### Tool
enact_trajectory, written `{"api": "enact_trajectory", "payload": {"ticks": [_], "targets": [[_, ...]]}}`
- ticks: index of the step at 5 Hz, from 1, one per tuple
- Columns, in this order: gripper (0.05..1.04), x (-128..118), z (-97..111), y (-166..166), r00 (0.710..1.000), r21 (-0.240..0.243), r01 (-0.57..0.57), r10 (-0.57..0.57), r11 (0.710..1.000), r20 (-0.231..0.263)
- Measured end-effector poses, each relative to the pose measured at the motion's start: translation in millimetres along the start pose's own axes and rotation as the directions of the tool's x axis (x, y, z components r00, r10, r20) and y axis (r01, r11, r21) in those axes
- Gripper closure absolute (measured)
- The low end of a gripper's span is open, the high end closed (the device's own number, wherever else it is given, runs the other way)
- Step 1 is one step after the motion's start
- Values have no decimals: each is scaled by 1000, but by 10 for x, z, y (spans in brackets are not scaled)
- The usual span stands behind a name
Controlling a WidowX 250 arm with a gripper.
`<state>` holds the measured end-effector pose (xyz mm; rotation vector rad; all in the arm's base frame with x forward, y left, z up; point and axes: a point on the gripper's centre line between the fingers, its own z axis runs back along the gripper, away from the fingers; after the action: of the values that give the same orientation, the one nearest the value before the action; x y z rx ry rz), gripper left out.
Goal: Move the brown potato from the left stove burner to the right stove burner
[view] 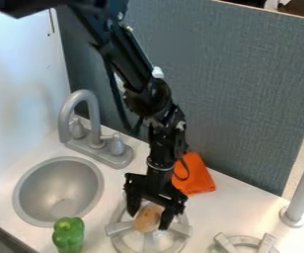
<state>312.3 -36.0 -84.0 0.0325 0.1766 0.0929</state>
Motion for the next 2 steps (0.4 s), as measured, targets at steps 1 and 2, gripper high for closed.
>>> {"api": "enact_trajectory", "payload": {"ticks": [1, 2], "targets": [[113, 10, -49, -35, 1000, -17, 7, -7, 1000, -14], [343, -45, -85, 11, 1000, 2, 0, 1, 1000, -22]]}}
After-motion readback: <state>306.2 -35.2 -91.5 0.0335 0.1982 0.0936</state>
